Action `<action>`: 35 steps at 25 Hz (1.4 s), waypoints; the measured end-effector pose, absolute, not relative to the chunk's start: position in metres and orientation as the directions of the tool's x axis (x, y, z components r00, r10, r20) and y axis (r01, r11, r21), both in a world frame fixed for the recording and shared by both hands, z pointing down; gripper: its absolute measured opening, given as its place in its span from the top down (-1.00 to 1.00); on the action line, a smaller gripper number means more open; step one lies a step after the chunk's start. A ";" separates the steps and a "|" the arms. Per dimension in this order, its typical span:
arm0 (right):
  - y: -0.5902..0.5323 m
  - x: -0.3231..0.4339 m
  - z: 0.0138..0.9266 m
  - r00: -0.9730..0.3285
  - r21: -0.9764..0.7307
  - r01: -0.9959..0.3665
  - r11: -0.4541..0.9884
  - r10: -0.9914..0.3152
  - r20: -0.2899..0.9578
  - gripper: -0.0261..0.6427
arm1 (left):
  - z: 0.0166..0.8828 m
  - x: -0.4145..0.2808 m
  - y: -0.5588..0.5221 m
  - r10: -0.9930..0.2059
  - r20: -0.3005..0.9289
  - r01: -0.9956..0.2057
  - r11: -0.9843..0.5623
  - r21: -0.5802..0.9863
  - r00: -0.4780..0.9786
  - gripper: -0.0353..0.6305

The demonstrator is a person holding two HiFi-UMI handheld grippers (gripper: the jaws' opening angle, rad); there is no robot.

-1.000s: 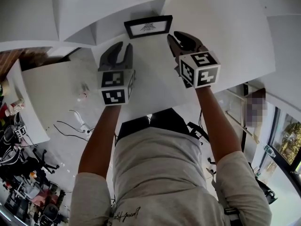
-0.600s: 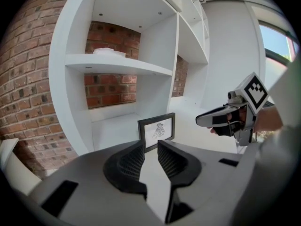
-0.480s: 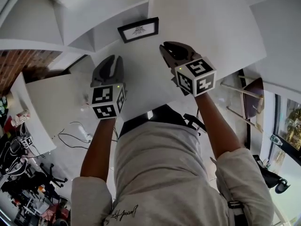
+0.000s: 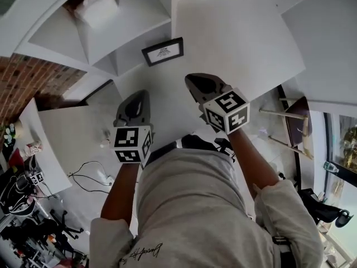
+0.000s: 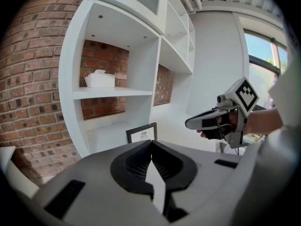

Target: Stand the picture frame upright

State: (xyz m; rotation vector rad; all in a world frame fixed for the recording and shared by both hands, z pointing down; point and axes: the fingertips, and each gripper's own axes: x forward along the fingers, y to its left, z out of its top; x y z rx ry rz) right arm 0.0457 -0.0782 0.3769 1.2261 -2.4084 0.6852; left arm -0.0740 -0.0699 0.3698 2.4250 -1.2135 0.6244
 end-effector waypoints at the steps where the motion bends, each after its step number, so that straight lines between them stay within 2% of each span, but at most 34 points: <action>1: -0.075 0.043 0.374 -0.566 -0.259 -0.819 0.511 -0.651 0.506 0.82 | 0.367 -0.076 -0.066 -0.659 0.530 -0.816 -0.565 0.119 0.533 0.84; 7: -0.062 0.032 0.359 -0.582 -0.271 -0.808 0.523 -0.643 0.497 0.83 | 0.365 -0.094 -0.051 -0.675 0.531 -0.841 -0.521 0.148 0.512 0.85; 19: -0.051 0.017 0.337 -0.625 -0.362 -0.780 0.510 -0.637 0.451 0.84 | 0.350 -0.097 -0.038 -0.684 0.510 -0.833 -0.537 0.131 0.521 0.85; 35: -0.053 0.011 0.337 -0.636 -0.344 -0.771 0.535 -0.623 0.456 0.84 | 0.334 -0.095 -0.051 -0.698 0.475 -0.828 -0.545 0.133 0.535 0.85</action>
